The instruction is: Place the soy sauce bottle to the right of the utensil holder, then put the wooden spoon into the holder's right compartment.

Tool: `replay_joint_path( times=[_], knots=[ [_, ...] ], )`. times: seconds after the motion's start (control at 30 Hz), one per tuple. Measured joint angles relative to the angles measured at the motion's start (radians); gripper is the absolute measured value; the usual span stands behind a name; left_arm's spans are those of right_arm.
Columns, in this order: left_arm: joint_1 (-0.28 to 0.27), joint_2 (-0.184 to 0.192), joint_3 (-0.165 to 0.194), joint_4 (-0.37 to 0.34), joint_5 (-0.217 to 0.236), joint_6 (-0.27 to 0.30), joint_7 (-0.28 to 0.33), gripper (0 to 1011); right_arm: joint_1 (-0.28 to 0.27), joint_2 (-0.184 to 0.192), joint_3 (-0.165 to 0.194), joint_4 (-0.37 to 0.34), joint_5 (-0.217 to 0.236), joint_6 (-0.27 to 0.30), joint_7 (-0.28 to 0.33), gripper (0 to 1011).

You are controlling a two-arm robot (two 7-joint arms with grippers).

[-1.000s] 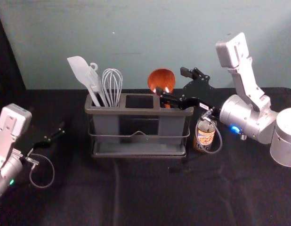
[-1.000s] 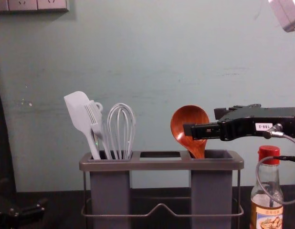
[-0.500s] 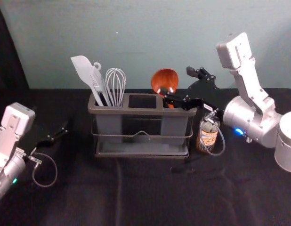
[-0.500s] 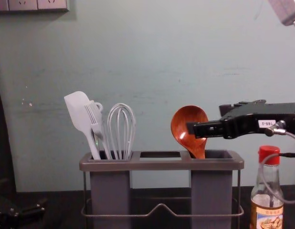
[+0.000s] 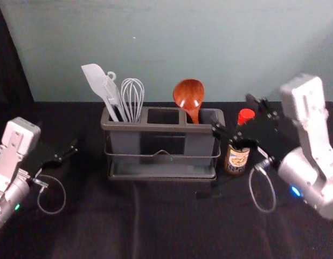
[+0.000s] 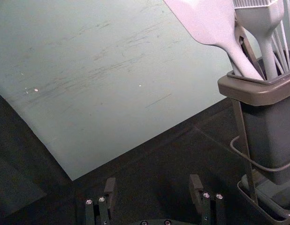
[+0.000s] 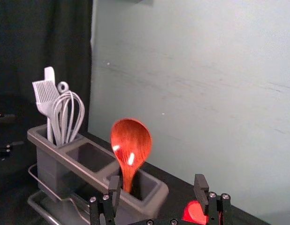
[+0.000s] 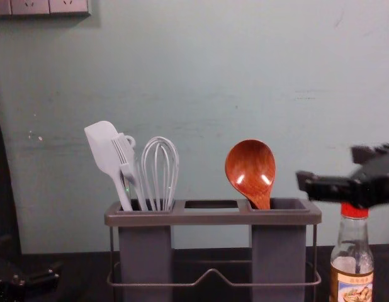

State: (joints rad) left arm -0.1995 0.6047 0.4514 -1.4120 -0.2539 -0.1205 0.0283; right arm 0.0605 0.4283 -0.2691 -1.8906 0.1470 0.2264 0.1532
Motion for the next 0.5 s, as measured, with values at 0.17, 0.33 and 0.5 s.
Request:
replay_joint_path(
  times=[0.17, 0.33, 0.5],
  knots=[
    [0.0, 0.0, 0.0, 0.0, 0.0, 0.0, 0.0, 1011, -0.107, -0.013, 0.03, -0.006, -0.025, -0.114, -0.042, 1002],
    [0.0, 0.0, 0.0, 0.0, 0.0, 0.0, 0.0, 1011, -0.184, -0.03, 0.039, -0.001, -0.071, -0.205, -0.089, 1002],
    [0.0, 0.0, 0.0, 0.0, 0.0, 0.0, 0.0, 1012, -0.247, -0.073, 0.03, 0.039, -0.158, -0.319, -0.175, 1003]
  ],
)
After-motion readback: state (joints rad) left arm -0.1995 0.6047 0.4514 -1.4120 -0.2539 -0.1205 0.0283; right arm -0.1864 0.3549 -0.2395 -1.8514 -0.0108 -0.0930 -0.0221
